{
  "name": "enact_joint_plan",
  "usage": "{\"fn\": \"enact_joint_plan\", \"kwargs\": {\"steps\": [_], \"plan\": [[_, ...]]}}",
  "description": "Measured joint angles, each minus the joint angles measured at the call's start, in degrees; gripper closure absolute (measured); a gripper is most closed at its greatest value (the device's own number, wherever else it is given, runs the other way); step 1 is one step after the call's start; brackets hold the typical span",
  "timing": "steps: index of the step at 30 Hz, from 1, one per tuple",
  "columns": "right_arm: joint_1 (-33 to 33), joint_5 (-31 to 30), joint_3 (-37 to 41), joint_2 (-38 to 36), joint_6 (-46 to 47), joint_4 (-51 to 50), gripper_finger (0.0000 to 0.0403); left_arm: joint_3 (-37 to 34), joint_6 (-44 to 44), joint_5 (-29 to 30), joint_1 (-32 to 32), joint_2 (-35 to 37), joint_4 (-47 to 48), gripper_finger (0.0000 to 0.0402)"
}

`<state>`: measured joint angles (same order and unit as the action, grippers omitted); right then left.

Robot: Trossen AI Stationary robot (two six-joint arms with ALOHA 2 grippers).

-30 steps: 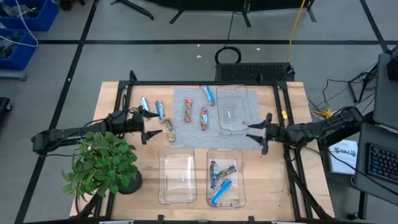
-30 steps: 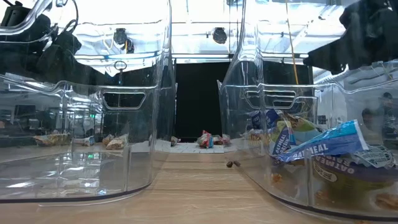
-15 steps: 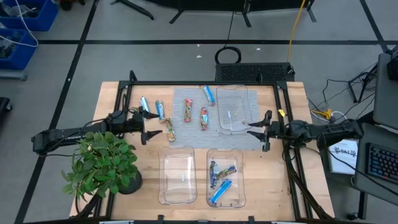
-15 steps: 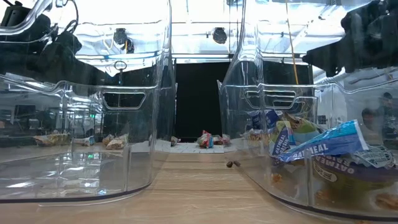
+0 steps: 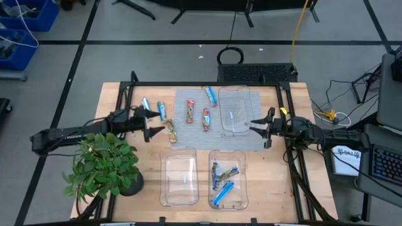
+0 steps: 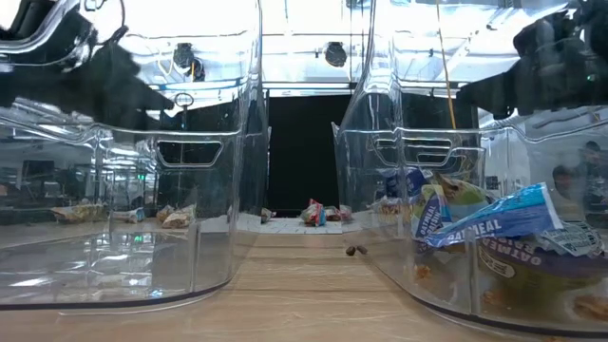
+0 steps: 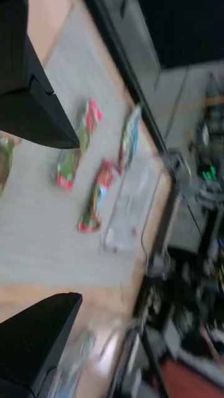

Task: Pick and place Granola Bars by type
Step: Put the bottom left red granola bar into the top transparent bin

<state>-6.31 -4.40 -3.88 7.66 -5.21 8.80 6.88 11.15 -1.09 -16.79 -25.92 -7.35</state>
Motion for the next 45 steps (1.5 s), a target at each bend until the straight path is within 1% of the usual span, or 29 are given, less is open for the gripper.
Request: {"fn": "enact_joint_plan", "kwargs": {"steps": [2,5,8,10,14,18,23,26,28,31,36,41,45], "plan": [[0.0,0.0,0.0,0.0,0.0,0.0,0.0280,3.8,-0.2,2.7,0.0,-3.9,1.3,0.0005],[0.0,0.0,0.0,0.0,0.0,0.0,0.0278,11.3,0.9,7.7,0.0,-11.4,3.8,0.0005],[0.0,0.0,0.0,0.0,0.0,0.0,0.0277,19.9,3.0,14.3,-0.1,-20.9,9.1,0.0005],[0.0,0.0,0.0,0.0,0.0,0.0,0.0278,25.5,4.3,16.5,-0.5,-27.8,12.8,0.0005],[0.0,0.0,0.1,0.0,0.0,0.0,0.0280,37.6,11.3,16.4,-2.3,-42.0,20.4,0.0005],[0.0,0.0,0.1,0.0,0.0,0.0,0.0278,47.8,11.8,16.1,-3.0,-55.4,27.1,0.0005],[0.0,0.0,0.1,0.0,0.0,0.0,0.0277,59.1,13.2,15.9,-3.3,-67.7,35.6,0.0005],[0.0,0.0,0.1,0.0,0.0,-0.1,0.0277,64.7,15.1,12.6,-3.8,-73.5,38.8,0.0005],[0.0,0.0,0.1,0.0,0.0,0.0,0.0278,67.4,17.5,10.1,-4.2,-76.7,41.2,0.0005],[0.0,0.0,0.1,0.0,0.0,0.0,0.0279,70.0,20.2,8.5,-4.9,-80.8,45.0,0.0005],[0.0,0.0,0.1,0.0,0.0,0.0,0.0277,71.6,24.3,6.6,-6.1,-84.1,50.3,0.0005],[0.0,0.0,0.1,0.0,0.0,0.0,0.0279,71.4,28.2,6.7,-7.1,-85.7,50.3,0.0005],[0.0,0.0,0.1,0.0,0.0,0.0,0.0278,71.4,28.8,6.6,-7.2,-88.1,48.6,0.0005]]}}
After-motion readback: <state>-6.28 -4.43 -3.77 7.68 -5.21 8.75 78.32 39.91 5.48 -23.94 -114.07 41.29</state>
